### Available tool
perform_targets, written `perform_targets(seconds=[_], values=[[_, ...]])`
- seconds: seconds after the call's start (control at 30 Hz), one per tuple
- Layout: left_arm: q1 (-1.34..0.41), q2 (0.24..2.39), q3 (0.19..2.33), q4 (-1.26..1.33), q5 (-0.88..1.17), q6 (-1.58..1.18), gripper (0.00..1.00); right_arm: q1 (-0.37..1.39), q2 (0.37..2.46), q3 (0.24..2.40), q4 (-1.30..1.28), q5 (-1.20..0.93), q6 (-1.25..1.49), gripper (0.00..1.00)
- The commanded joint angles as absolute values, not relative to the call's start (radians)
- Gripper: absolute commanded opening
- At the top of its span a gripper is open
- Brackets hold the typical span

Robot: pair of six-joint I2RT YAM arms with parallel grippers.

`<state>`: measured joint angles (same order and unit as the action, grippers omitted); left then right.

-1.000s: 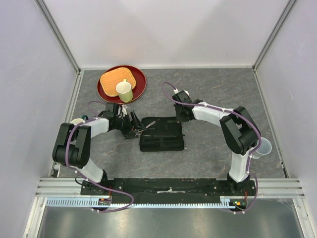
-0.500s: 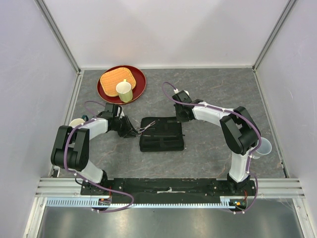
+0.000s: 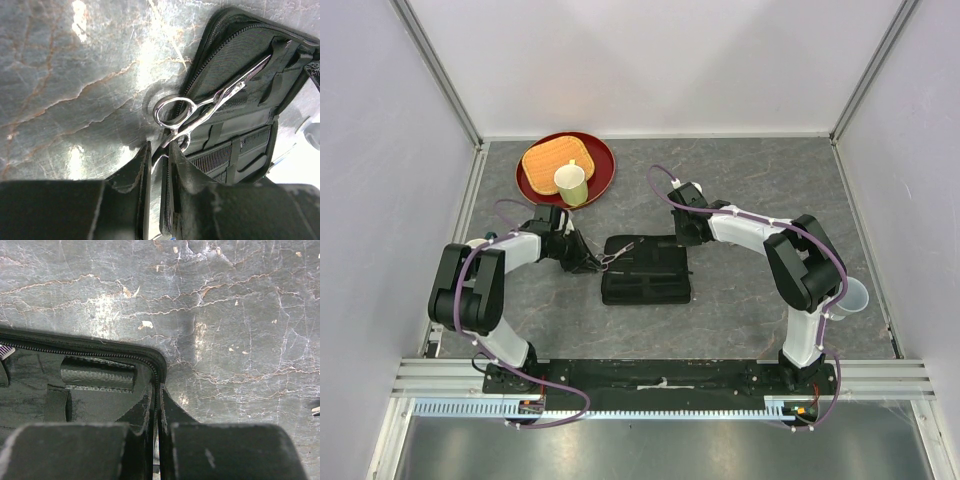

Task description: Sort the hair-cutting tools

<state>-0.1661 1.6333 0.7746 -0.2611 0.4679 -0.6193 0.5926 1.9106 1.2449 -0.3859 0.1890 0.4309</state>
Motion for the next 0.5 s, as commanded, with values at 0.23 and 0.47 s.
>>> perform_targets(seconds=[0.23,0.47], values=[[-0.173,1.674,0.861,-0.115,0.394,-0.609,0.18,0.591,1.951,1.216,-0.341,0.178,0.453,0.04],[-0.172,1.671,0.856,-0.115,0.322,-0.604,0.08,0.591,1.971,1.23,-0.337,0.204,0.456,0.03]])
